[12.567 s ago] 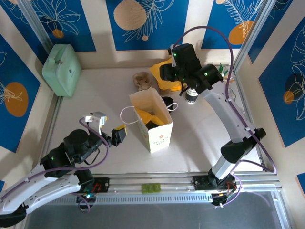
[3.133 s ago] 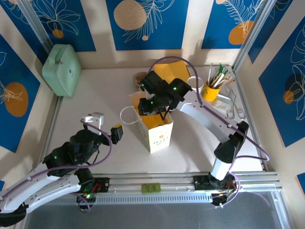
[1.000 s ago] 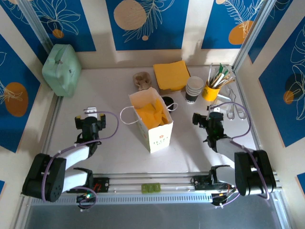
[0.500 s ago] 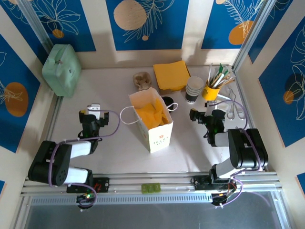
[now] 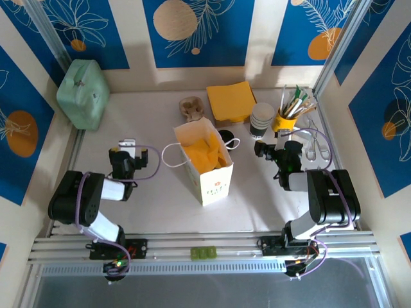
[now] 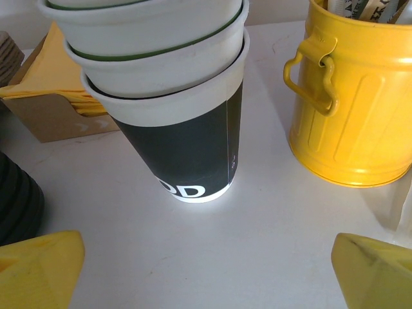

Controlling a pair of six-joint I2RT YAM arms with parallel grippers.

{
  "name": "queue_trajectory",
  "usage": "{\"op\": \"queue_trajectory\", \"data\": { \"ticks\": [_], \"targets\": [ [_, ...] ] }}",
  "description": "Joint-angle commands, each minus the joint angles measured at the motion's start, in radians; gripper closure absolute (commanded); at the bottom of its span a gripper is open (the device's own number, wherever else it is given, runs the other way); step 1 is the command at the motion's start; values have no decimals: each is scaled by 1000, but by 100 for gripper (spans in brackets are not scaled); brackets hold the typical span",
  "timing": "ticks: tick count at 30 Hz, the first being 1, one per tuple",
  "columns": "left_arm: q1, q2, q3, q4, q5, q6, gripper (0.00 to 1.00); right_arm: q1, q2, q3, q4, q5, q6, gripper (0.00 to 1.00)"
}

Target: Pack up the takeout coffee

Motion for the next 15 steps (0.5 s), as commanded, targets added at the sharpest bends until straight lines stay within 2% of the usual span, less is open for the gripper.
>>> {"op": "queue_trajectory", "data": {
  "ticks": [1,15],
  "targets": [
    [10,2,30,14,17,-28,1,-3,-1,8,-9,-13,-14,1],
    [10,3,25,34,19,-23,1,-2,-6,-5,12,7,-8,1]
  ]
}}
